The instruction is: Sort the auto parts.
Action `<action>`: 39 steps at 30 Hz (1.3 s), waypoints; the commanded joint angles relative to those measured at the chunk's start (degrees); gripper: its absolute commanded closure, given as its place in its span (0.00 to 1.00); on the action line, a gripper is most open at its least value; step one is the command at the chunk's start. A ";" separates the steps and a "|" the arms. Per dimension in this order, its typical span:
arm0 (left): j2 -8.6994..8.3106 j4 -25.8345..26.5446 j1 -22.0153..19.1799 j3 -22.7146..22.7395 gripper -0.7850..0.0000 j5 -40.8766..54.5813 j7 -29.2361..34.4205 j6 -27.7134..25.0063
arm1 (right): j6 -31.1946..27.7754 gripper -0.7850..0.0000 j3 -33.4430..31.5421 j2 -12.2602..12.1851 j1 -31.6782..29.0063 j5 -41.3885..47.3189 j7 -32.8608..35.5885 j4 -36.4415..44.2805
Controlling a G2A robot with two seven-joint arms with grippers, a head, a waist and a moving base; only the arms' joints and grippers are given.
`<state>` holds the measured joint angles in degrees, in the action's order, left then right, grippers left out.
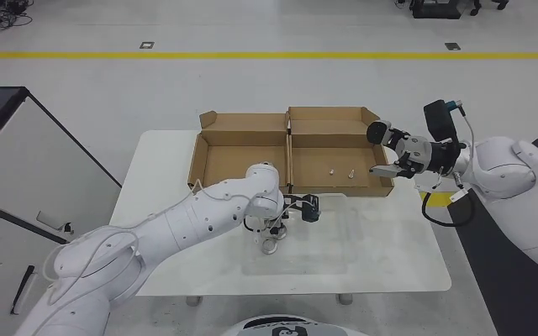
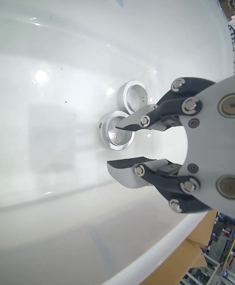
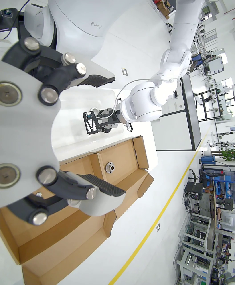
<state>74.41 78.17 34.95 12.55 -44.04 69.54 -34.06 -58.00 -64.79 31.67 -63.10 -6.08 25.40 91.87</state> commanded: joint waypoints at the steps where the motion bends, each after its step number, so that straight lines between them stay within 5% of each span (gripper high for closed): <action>1: 0.14 -0.38 0.15 0.00 0.58 -0.01 0.05 -0.12 | 0.00 0.00 0.00 0.00 0.00 0.00 0.00 0.00; 26: 1.35 -3.56 0.84 0.24 0.68 -1.06 -0.44 -1.12 | 0.00 0.00 0.00 0.00 0.00 0.00 0.00 0.00; 30: 1.44 -4.12 0.85 0.23 0.82 -1.50 -0.58 -1.26 | 0.00 0.00 0.00 0.00 0.00 0.00 0.00 0.00; 31: 1.45 -4.26 0.84 0.20 1.00 -1.63 -0.59 -1.27 | 0.00 0.00 0.00 0.00 0.00 0.00 0.00 0.00; 39: 1.28 -3.30 0.09 0.52 1.00 -0.96 -0.36 -1.04 | 0.00 0.00 0.00 0.00 0.00 0.00 0.00 0.00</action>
<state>75.76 74.34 35.30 12.76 -45.57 69.00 -35.29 -58.00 -64.79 31.67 -63.10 -6.08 25.40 91.87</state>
